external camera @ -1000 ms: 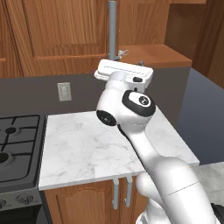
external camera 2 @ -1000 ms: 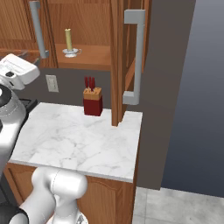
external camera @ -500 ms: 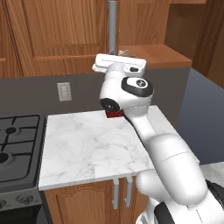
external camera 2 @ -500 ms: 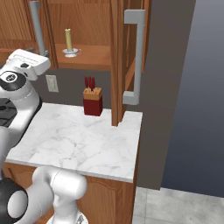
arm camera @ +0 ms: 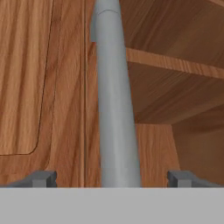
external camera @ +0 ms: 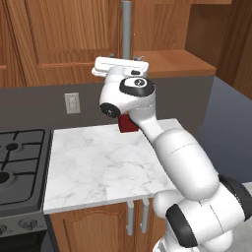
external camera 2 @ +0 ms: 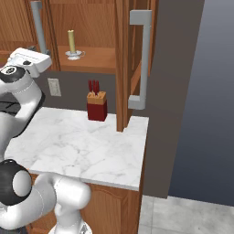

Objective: Get the candle and the beer from the cabinet and move them to the dining counter.

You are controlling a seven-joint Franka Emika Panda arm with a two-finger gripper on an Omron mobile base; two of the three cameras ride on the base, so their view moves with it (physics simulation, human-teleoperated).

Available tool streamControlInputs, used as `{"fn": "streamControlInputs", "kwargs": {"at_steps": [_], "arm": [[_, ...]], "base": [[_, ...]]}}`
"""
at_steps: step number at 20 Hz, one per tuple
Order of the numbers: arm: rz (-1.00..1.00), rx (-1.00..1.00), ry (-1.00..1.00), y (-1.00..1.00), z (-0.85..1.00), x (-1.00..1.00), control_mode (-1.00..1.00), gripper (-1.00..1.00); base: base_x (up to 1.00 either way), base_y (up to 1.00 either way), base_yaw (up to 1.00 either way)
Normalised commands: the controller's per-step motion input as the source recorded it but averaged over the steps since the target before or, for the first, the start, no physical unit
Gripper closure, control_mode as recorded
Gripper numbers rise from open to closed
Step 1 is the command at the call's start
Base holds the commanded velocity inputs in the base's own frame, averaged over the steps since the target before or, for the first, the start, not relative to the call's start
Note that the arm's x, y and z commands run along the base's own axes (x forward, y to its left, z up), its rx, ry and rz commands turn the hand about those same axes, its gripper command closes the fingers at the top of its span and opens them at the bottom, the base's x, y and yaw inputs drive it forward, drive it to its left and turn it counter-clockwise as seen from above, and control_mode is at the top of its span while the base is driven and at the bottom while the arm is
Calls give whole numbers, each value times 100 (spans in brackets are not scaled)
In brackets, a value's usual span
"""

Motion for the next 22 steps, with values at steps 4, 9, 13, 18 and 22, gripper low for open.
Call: {"fn": "streamControlInputs", "kwargs": {"at_steps": [4,9,13,18,22], "arm": [[2,0,0,2,0,30,-100,-100],[2,0,0,0,0,29,-100,-100],[2,0,0,-1,0,18,-100,-100],[3,0,0,-2,0,17,-100,100],[2,0,1,0,0,19,-100,100]], "base": [[0,0,0],[0,0,0],[0,0,0],[0,0,0],[0,0,0]]}}
